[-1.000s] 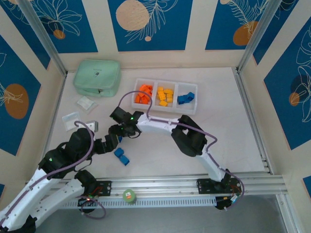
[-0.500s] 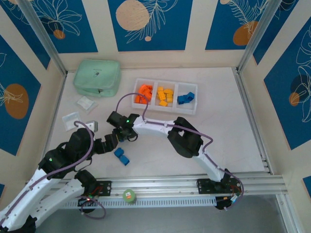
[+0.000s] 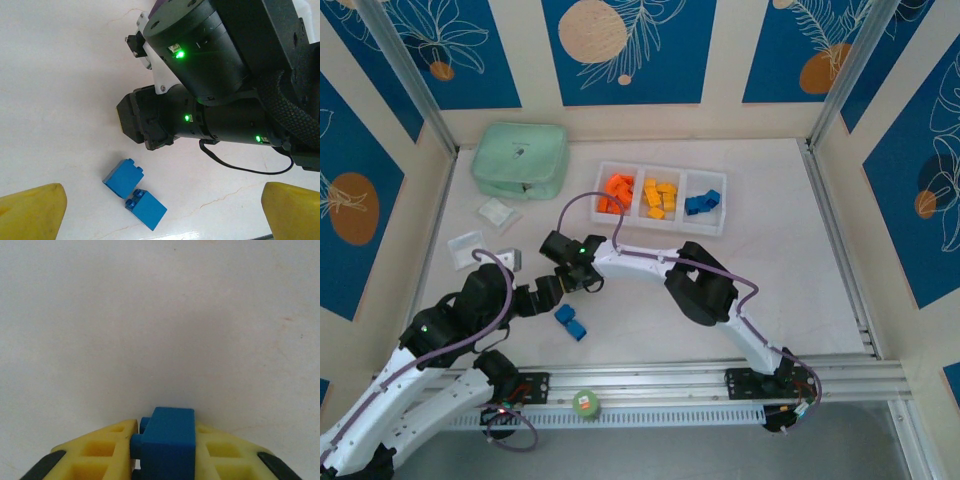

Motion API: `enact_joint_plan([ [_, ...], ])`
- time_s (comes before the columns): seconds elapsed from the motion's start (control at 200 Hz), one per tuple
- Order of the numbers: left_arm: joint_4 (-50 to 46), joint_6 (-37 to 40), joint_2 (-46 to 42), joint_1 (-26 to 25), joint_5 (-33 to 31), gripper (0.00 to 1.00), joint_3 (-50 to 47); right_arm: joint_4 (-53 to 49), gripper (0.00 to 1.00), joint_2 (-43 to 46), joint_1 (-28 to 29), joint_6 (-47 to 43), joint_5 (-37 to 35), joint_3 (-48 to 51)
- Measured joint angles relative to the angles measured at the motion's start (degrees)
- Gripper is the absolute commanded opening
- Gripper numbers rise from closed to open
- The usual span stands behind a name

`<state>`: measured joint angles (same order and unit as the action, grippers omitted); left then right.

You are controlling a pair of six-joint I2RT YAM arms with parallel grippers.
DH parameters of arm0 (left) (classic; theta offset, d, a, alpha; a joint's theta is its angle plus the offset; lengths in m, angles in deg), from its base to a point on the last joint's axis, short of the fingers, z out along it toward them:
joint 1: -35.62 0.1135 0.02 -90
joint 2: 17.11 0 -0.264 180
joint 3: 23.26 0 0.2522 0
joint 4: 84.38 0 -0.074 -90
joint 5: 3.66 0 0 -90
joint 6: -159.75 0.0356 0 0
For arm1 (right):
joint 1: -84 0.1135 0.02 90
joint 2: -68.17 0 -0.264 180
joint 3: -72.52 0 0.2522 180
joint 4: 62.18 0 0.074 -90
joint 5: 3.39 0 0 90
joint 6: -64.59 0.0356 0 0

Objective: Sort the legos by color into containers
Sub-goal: Pick up the lego from the center of the table, then place the lego in the container.

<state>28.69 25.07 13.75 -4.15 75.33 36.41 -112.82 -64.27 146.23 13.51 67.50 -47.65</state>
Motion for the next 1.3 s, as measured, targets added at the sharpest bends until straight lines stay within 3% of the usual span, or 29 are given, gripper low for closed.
enact_joint_plan([
  [0.195, 0.6, 0.0, 0.3, 0.0, 0.6, 0.99, 0.0, 1.0, 0.23, 3.4, -0.8, -0.8, 0.1, 4.1],
  [0.405, 3.3, 0.0, 2.3, 0.0, 2.9, 0.99, 0.0, 3.4, 0.23, 15.7, -4.6, -0.7, 0.2, 15.1],
  [0.64, 11.9, 0.0, 6.4, 0.0, 6.8, 0.99, -1.6, 4.8, 0.23, 30.2, -12.5, -1.0, -1.0, 25.4],
  [0.8, 18.4, 0.2, 12.3, 0.0, 9.3, 0.99, -2.1, 4.9, 0.24, 35.9, -21.3, -2.6, -1.6, 29.8],
  [1.03, 29.2, 0.2, 22.4, 0.0, 13.2, 0.99, -2.3, 5.5, 0.24, 36.0, -34.9, -7.1, -1.9, 30.1],
  [1.3, 37.0, 0.2, 31.5, 0.0, 17.1, 0.99, -2.0, 6.5, 0.29, 26.6, -42.6, -10.5, -1.5, 25.0],
])
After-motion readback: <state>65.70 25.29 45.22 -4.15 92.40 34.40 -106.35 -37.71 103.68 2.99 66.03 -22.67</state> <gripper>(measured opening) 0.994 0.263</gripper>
